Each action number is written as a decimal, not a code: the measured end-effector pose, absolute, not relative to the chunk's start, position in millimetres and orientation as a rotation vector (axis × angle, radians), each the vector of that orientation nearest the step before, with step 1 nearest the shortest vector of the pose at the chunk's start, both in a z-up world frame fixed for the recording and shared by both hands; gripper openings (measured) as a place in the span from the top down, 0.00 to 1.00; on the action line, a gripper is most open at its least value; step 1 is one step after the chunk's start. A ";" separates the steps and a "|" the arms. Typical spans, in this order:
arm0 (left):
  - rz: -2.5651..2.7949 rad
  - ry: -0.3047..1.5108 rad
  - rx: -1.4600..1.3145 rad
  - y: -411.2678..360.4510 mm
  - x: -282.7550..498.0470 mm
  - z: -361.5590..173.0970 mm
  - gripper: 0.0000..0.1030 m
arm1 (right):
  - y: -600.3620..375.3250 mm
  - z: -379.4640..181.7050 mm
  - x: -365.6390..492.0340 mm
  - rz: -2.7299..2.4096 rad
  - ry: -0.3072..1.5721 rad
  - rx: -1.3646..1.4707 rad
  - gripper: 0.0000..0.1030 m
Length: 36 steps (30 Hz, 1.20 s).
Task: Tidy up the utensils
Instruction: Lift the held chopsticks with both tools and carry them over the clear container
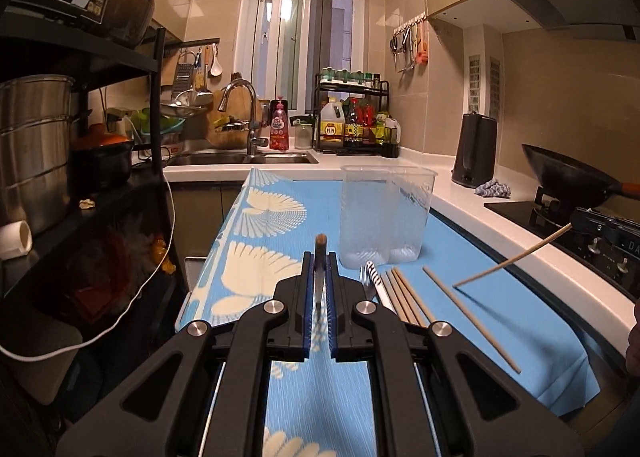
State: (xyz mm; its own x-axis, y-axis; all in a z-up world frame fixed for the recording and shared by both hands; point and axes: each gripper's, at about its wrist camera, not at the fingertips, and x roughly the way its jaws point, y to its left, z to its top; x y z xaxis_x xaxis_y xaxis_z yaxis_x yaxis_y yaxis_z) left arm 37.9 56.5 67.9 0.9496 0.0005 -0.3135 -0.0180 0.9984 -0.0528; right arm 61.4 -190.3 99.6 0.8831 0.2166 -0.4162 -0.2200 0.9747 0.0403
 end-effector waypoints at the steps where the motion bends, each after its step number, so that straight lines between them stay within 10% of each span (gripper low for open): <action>1: 0.006 0.323 -0.055 57.6 41.8 71.9 0.94 | -190.0 105.2 64.1 0.230 0.428 -0.006 0.95; 36: -0.163 0.563 -0.150 70.8 191.8 214.0 0.94 | -143.8 270.4 179.7 0.360 0.405 -0.012 0.96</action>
